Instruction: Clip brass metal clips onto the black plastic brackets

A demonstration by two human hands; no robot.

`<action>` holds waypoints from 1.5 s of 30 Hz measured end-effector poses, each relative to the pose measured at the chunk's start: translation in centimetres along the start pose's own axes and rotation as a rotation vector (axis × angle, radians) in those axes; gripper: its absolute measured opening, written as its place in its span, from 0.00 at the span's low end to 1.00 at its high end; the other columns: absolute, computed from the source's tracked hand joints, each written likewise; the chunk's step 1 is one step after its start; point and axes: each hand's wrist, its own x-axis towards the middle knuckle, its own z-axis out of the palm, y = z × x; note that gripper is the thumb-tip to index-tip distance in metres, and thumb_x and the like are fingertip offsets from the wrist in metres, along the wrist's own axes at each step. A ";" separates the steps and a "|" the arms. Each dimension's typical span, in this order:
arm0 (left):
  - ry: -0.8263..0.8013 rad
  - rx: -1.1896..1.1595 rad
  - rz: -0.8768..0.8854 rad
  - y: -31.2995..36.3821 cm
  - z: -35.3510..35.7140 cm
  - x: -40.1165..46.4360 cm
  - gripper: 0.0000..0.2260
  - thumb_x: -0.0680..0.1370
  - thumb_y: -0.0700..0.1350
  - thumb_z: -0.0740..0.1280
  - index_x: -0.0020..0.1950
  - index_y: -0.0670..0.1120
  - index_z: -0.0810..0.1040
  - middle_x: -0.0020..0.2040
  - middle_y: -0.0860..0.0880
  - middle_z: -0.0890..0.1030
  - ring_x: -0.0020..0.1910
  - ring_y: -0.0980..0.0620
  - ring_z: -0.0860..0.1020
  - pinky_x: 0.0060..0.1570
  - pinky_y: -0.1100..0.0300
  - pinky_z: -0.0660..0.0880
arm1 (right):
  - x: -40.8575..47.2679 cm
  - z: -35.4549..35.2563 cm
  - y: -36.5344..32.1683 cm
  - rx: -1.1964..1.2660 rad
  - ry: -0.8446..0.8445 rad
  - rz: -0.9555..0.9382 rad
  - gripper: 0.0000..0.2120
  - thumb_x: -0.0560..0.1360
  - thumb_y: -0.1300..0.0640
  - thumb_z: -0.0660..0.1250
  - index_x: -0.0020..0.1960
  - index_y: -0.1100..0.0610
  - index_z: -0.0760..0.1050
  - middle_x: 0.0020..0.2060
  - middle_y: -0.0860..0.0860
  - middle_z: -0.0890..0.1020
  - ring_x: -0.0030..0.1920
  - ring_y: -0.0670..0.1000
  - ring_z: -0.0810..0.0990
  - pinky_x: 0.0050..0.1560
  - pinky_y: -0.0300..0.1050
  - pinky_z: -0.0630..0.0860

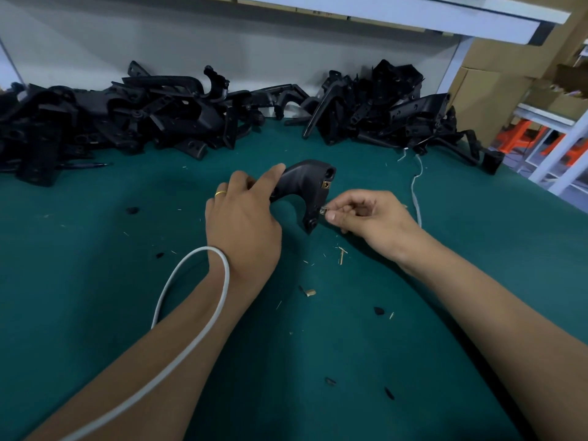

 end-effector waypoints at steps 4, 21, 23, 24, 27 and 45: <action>-0.004 -0.014 -0.001 0.0 -0.1 0.0 0.30 0.78 0.34 0.63 0.77 0.56 0.71 0.55 0.44 0.75 0.53 0.40 0.73 0.53 0.48 0.67 | -0.2 -0.6 0.0 -0.029 -0.013 0.006 0.02 0.76 0.59 0.77 0.46 0.53 0.86 0.36 0.50 0.79 0.39 0.49 0.74 0.45 0.42 0.72; 0.004 -0.078 -0.010 -0.1 0.0 0.1 0.27 0.80 0.35 0.63 0.76 0.56 0.73 0.54 0.45 0.75 0.53 0.42 0.73 0.55 0.46 0.70 | 0.1 -0.4 0.4 -0.032 0.044 -0.018 0.01 0.75 0.57 0.78 0.46 0.52 0.87 0.41 0.60 0.85 0.35 0.46 0.81 0.42 0.38 0.74; 0.002 -0.079 -0.012 -0.1 -0.1 0.1 0.27 0.80 0.35 0.63 0.76 0.56 0.73 0.54 0.45 0.75 0.53 0.41 0.73 0.55 0.45 0.71 | 0.2 -0.5 0.6 -0.019 0.050 -0.006 0.01 0.75 0.56 0.78 0.46 0.52 0.87 0.35 0.55 0.84 0.34 0.44 0.81 0.38 0.31 0.71; -0.001 -0.075 -0.013 -0.1 -0.1 0.1 0.27 0.80 0.35 0.63 0.76 0.56 0.72 0.55 0.45 0.75 0.53 0.42 0.73 0.56 0.45 0.71 | 0.2 -0.5 0.7 -0.015 0.049 -0.004 0.01 0.75 0.57 0.78 0.46 0.52 0.87 0.33 0.51 0.84 0.34 0.44 0.81 0.36 0.30 0.71; -0.004 -0.064 -0.006 -0.1 -0.1 0.1 0.27 0.80 0.35 0.63 0.76 0.56 0.72 0.55 0.44 0.75 0.53 0.41 0.73 0.56 0.45 0.71 | 0.2 -0.4 0.7 -0.009 0.049 -0.014 0.01 0.76 0.58 0.78 0.46 0.53 0.87 0.33 0.47 0.84 0.34 0.43 0.81 0.37 0.29 0.71; 0.002 -0.096 -0.003 0.1 -0.3 0.1 0.25 0.81 0.36 0.63 0.76 0.56 0.73 0.55 0.45 0.76 0.52 0.42 0.74 0.56 0.45 0.71 | 0.1 0.0 0.3 0.113 0.086 0.027 0.02 0.76 0.61 0.76 0.48 0.57 0.87 0.30 0.46 0.84 0.31 0.40 0.77 0.33 0.26 0.70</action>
